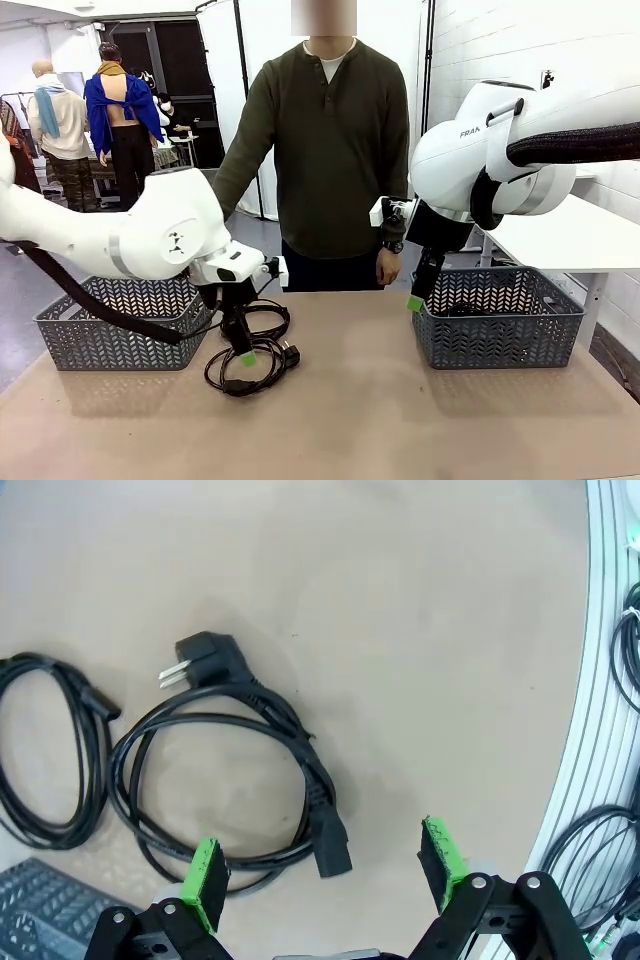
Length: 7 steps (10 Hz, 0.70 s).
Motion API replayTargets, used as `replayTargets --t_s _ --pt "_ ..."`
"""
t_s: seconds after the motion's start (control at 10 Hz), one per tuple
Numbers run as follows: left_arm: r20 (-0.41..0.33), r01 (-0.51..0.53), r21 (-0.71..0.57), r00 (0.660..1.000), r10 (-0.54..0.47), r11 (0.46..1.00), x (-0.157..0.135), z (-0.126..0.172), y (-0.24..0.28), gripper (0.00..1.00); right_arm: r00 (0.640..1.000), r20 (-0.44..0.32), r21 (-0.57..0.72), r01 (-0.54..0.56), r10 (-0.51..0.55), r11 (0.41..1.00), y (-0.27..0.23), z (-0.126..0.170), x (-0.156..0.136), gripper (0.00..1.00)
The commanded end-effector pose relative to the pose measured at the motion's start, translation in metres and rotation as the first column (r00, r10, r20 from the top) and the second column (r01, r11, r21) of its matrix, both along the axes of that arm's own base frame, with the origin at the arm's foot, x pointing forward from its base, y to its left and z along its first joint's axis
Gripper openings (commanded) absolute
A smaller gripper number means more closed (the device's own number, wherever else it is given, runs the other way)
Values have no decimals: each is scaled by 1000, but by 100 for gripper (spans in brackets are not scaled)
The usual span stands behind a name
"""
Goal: Organize the cables according to human instructions.
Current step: Pick up a bundle of cables and place it in the basket indicated by the human.
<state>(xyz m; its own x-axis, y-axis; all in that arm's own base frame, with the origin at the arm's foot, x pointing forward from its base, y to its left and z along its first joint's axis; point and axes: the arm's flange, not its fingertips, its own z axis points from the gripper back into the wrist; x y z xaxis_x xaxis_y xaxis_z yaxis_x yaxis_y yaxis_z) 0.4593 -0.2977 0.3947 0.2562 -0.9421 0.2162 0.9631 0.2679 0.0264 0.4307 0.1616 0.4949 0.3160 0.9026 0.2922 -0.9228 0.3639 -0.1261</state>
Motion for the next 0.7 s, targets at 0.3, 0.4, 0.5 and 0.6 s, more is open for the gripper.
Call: replayTargets --t_s 0.3,0.4,0.5,0.6 --pt "-39 41 97 999 -37 994 26 -21 -28 100 1000 0 1 3 -3 1000 -1 -1 0 100" --pt "-44 37 108 999 -33 993 28 -27 -29 100 1000 0 1 3 -3 1000 -1 -1 0 100" --pt "-45 35 108 999 -30 994 28 -31 -31 100 1000 0 1 3 -3 1000 -1 -1 0 100" --pt "-56 37 107 998 -31 994 31 -38 -33 100 1000 0 1 3 -3 1000 -1 -1 0 100"
